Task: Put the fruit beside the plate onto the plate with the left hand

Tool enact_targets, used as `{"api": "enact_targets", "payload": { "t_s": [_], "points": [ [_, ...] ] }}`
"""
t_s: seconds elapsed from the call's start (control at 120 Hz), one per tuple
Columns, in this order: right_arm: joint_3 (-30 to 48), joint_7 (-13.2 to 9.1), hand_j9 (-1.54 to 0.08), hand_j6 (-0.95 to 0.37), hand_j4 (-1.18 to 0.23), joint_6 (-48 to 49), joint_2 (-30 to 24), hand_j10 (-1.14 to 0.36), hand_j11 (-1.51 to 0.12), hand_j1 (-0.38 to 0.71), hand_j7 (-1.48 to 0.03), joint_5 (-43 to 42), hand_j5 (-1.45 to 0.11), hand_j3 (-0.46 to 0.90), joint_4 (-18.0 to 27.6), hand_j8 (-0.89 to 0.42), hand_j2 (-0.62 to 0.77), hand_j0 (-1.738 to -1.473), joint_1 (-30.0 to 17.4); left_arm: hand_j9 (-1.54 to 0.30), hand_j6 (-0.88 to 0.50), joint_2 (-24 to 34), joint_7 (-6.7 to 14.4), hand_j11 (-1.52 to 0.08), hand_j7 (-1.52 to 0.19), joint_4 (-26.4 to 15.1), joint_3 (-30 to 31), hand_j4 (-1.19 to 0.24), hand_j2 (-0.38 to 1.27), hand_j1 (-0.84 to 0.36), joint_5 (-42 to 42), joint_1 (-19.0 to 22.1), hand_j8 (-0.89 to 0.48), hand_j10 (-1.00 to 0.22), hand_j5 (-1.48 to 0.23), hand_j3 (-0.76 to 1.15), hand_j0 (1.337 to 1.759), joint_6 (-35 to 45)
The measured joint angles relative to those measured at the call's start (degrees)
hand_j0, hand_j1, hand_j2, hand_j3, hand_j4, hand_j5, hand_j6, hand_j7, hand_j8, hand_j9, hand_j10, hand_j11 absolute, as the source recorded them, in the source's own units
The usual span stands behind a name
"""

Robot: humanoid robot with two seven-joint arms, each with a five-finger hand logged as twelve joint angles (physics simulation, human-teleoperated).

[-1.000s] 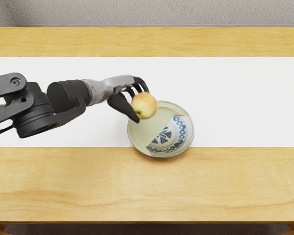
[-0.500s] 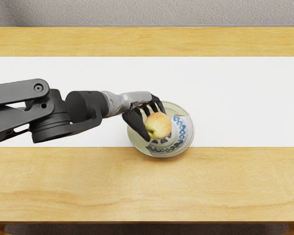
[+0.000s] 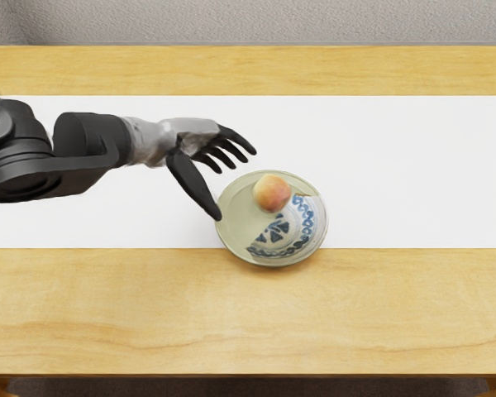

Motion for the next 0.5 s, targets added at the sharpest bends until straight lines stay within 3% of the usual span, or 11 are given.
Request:
{"api": "enact_targets", "payload": {
  "t_s": [0.108, 0.158, 0.3, 0.417, 0.5],
  "points": [
    [0.02, 0.0, -0.05, -0.04, -0.04, 0.0, 0.0, -0.04, -0.05, -0.3, -0.05, 0.0, -0.05, 0.0, 0.0, -0.04, -0.01, -1.658, 0.0, -0.35, -0.26, 2.86, 0.0, -0.35, -0.35, 0.4, -8.75, -0.26, 0.06, 0.03, -5.42, 8.14, -0.26, -0.27, -0.36, 0.0, 1.658, -8.2],
    [0.0, 0.0, -0.05, -0.04, -0.04, 0.0, 0.0, -0.04, -0.05, -0.3, -0.05, 0.0, -0.05, 0.0, 0.0, -0.04, -0.01, -1.658, 0.0, -0.35, -0.25, 6.35, 0.0, -0.35, -0.35, 1.09, -11.45, -0.25, 0.06, 0.04, -8.51, 8.54, -0.26, -0.27, -0.35, 0.0, 1.658, -11.59],
    [0.0, 0.0, -0.05, -0.04, -0.04, 0.0, 0.0, -0.04, -0.05, -0.3, -0.05, 0.0, -0.05, 0.0, 0.0, -0.04, -0.01, -1.658, -0.01, -0.33, -0.25, 6.01, 0.0, -0.33, -0.33, 5.99, -18.34, -0.25, 0.06, 0.04, -18.39, 13.93, -0.25, -0.26, -0.33, 0.0, 1.658, -23.9],
    [0.0, 0.0, -0.05, -0.04, -0.04, 0.0, 0.0, -0.04, -0.05, -0.3, -0.05, 0.0, -0.05, 0.0, 0.0, -0.04, -0.01, -1.658, 0.0, -0.33, -0.25, 6.37, 0.0, -0.33, -0.33, 13.36, -21.87, -0.25, 0.05, 0.05, -24.03, 15.23, -0.25, -0.25, -0.33, 0.0, 1.658, -27.48],
    [0.01, 0.0, -0.05, -0.04, -0.04, 0.0, 0.0, -0.04, -0.05, -0.3, -0.05, 0.0, -0.05, 0.0, 0.0, -0.04, -0.01, -1.658, -0.01, -0.32, -0.25, 6.48, 0.0, -0.32, -0.32, 16.36, -22.84, -0.25, 0.05, 0.05, -25.92, 16.48, -0.25, -0.25, -0.32, 0.0, 1.658, -28.44]
  ]
}}
